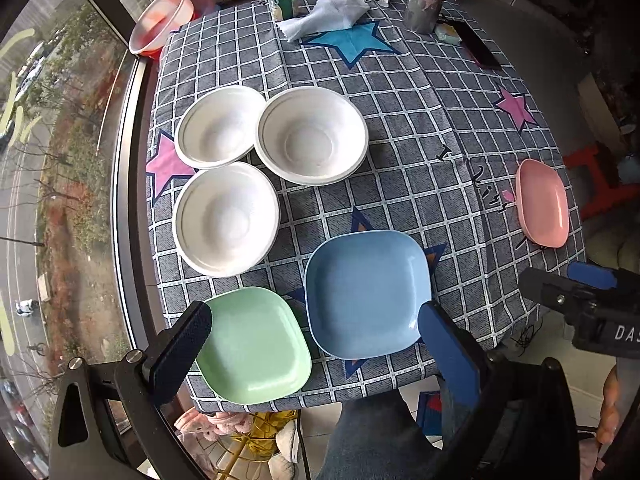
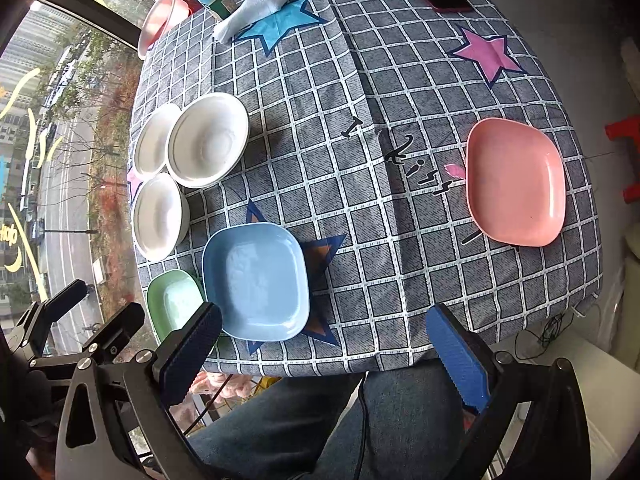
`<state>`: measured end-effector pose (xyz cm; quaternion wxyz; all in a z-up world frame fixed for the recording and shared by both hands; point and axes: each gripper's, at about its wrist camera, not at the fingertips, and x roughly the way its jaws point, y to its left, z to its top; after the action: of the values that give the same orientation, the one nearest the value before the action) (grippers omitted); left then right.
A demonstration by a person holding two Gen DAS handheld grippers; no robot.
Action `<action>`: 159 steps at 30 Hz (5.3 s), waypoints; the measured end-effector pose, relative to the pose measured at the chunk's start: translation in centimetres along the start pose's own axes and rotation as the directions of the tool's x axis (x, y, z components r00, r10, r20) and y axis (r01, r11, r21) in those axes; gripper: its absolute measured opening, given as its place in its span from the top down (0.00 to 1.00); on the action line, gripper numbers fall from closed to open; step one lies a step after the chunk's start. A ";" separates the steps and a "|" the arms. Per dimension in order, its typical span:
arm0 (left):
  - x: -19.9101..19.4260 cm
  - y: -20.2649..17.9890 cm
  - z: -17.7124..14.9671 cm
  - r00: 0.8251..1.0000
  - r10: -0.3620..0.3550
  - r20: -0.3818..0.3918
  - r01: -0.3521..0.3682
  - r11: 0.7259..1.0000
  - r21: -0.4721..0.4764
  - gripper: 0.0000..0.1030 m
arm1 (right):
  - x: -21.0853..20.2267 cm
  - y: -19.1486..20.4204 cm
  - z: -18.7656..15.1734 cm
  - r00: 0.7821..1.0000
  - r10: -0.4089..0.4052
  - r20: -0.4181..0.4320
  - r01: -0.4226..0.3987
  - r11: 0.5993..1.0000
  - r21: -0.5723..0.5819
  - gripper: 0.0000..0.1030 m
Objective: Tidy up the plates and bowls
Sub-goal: 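Move both grippers toward the light blue plate, then close both grippers on the rim of the light blue plate, then lift the light blue plate with both grippers and lower it onto the green plate, then open both grippers and withdraw from the stacked plates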
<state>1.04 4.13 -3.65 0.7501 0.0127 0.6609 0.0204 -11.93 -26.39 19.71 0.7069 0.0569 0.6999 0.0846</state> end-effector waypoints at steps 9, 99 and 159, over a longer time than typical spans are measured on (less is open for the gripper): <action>6.2 1.9 -2.5 0.987 0.032 -0.159 -0.047 0.995 -0.090 0.00 | 9.7 1.3 0.3 0.976 -0.154 -0.151 0.136 0.983 -0.125 0.00; 8.0 -2.9 -1.7 0.992 -0.066 -0.110 0.062 0.997 -0.036 0.52 | 20.9 -0.1 6.2 0.951 -0.177 -0.254 0.051 0.899 -0.436 0.76; 9.4 13.7 -9.3 0.983 0.046 -0.177 -0.117 0.900 -0.421 0.21 | 33.3 17.9 1.8 0.946 -0.155 -0.284 -0.051 0.795 -0.604 0.20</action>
<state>-7.15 18.18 -13.47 0.6765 -0.1268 0.6979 0.1979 -10.68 -2.15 -9.33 0.5674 -0.2053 0.7422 0.2915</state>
